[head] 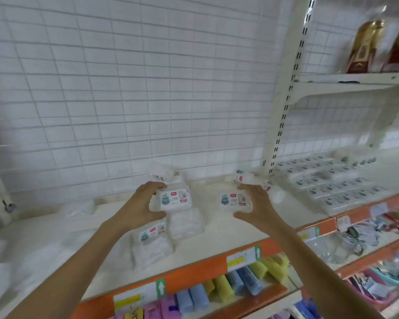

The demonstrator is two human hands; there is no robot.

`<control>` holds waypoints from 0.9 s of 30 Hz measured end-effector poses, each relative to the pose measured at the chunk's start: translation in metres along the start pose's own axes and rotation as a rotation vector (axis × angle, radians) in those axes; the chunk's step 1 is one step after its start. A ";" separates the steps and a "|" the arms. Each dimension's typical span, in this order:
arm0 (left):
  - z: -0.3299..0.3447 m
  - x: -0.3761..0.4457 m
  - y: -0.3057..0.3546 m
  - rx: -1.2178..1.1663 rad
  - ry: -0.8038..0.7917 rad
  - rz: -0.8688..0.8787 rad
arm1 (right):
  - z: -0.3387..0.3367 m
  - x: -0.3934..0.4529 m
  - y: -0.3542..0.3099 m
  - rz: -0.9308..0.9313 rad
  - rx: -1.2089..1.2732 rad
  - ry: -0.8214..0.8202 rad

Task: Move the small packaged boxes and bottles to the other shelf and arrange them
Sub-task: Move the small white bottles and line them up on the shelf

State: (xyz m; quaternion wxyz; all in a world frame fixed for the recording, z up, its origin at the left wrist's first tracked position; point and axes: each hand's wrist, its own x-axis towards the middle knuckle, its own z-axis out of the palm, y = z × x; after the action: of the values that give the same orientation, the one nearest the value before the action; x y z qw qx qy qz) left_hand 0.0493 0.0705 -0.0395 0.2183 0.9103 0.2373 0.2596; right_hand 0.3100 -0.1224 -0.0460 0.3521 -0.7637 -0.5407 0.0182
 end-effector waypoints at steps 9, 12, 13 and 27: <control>0.113 0.046 0.134 -0.123 -0.081 0.123 | -0.127 -0.095 0.109 0.235 -0.094 0.195; 0.159 0.054 0.176 -0.158 -0.104 0.159 | -0.164 -0.133 0.145 0.319 -0.095 0.253; 0.173 0.055 0.190 -0.167 -0.108 0.171 | -0.175 -0.145 0.156 0.344 -0.094 0.265; 0.316 0.111 0.316 -0.206 -0.191 0.236 | -0.265 -0.235 0.280 0.540 -0.079 0.346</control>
State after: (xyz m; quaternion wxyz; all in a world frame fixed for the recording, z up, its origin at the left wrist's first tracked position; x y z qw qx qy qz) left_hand 0.4153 -0.2062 -0.0771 0.2998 0.9252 0.0790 0.2188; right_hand 0.5491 -0.5035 -0.0859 0.3913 -0.8845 -0.2508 -0.0400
